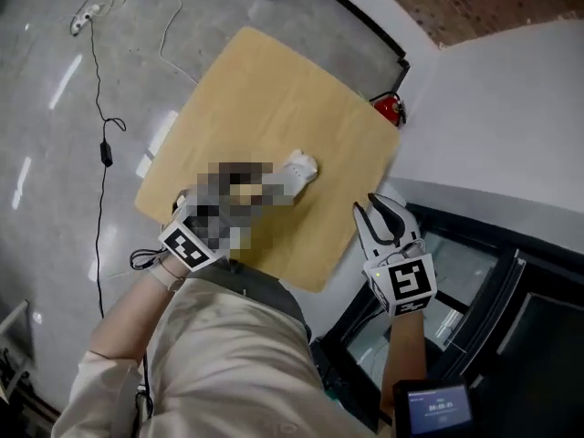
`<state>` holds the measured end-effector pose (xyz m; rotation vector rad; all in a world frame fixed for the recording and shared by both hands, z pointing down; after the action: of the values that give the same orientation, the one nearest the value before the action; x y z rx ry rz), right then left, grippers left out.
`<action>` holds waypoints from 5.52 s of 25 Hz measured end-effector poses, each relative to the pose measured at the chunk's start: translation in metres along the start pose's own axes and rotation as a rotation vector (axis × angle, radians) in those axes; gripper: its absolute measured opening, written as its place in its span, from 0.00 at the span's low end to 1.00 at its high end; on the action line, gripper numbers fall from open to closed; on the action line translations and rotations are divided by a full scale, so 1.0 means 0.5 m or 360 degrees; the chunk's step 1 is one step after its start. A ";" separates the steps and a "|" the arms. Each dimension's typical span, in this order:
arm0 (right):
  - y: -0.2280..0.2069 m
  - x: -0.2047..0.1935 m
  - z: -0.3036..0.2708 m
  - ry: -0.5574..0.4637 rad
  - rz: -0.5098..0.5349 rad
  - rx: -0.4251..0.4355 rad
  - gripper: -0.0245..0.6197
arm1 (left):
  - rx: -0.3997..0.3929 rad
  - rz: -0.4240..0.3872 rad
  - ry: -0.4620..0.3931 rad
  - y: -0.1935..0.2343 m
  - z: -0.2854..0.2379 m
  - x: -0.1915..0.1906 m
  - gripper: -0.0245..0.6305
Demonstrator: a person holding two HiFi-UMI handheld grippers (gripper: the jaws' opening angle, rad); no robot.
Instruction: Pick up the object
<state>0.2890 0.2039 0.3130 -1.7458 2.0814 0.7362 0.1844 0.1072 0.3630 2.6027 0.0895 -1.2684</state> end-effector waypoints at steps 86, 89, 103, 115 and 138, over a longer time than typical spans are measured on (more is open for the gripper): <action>0.116 0.399 0.013 -0.0789 -0.0260 0.0697 0.40 | -0.0849 0.0064 -0.0366 -0.009 0.389 0.081 0.20; 0.105 0.412 0.058 -0.0887 -0.0243 0.0643 0.39 | -0.0867 -0.0001 -0.0408 -0.023 0.407 0.114 0.20; 0.049 0.370 0.185 -0.1202 -0.0449 0.0463 0.39 | -0.0948 -0.0196 -0.0479 -0.086 0.428 0.237 0.20; 0.057 0.363 0.203 -0.1191 -0.0488 0.0389 0.39 | -0.0994 -0.0175 -0.0466 -0.094 0.436 0.239 0.20; 0.052 0.351 0.221 -0.1195 -0.0519 0.0369 0.39 | -0.1024 -0.0143 -0.0475 -0.110 0.434 0.252 0.20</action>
<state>0.2201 0.1287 0.1306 -1.3418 1.2869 0.8379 0.0871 0.1007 0.1256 1.8692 0.4770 -1.3606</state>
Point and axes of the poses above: the fingertips, and each gripper's own axes: z backward along the fingers, y to its left, x out of its top, the point moved 1 cm from there along z, backward along the fingers, and after that the axes turned 11 degrees about y, right-handed, at the moved point
